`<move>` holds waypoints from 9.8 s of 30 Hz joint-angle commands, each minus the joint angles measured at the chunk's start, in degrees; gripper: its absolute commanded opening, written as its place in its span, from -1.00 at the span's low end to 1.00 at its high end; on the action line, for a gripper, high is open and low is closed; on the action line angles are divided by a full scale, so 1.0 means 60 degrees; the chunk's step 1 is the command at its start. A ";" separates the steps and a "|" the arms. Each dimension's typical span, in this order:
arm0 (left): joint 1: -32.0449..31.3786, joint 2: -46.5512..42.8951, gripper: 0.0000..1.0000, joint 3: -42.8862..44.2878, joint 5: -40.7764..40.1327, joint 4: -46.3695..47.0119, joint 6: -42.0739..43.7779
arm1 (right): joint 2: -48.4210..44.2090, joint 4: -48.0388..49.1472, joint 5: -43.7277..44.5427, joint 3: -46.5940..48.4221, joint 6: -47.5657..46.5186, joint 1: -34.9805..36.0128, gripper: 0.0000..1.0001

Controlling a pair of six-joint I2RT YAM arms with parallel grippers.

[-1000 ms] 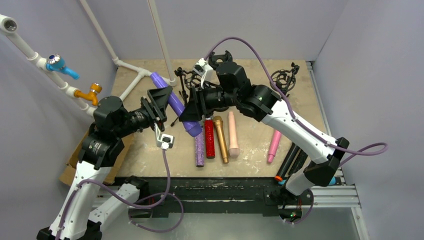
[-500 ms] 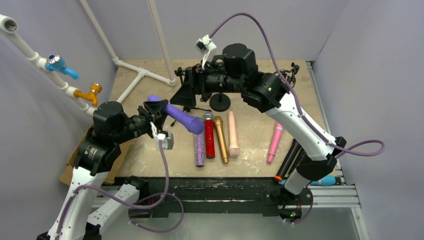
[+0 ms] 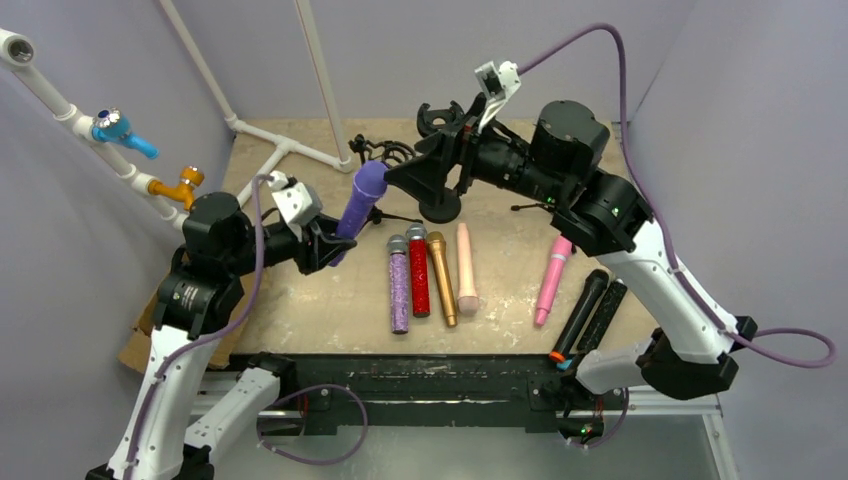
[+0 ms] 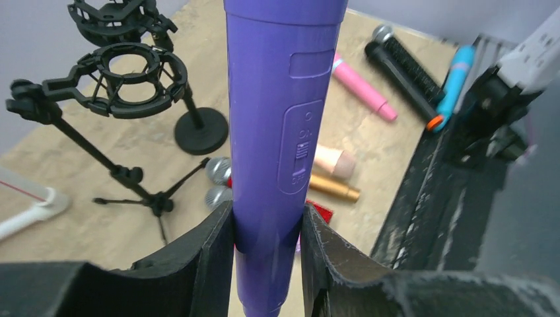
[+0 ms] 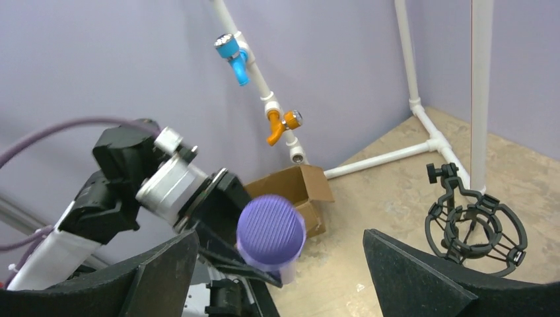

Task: Attach the microphones to the stand

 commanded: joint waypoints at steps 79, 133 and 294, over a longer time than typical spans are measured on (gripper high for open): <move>0.0992 0.2874 0.84 0.0832 -0.1564 -0.0426 0.0177 | 0.2048 0.5096 0.3546 -0.2817 -0.1901 -0.0802 -0.32; 0.1048 0.3058 1.00 0.0562 -0.0057 -0.0838 0.0534 | 0.0767 0.1160 0.4887 -0.6380 0.0689 -0.2600 0.47; -0.0752 0.3597 1.00 0.5215 -0.0344 -0.0180 -0.4259 | 0.0430 0.2590 0.3132 -0.0202 -0.3613 -0.0874 -1.00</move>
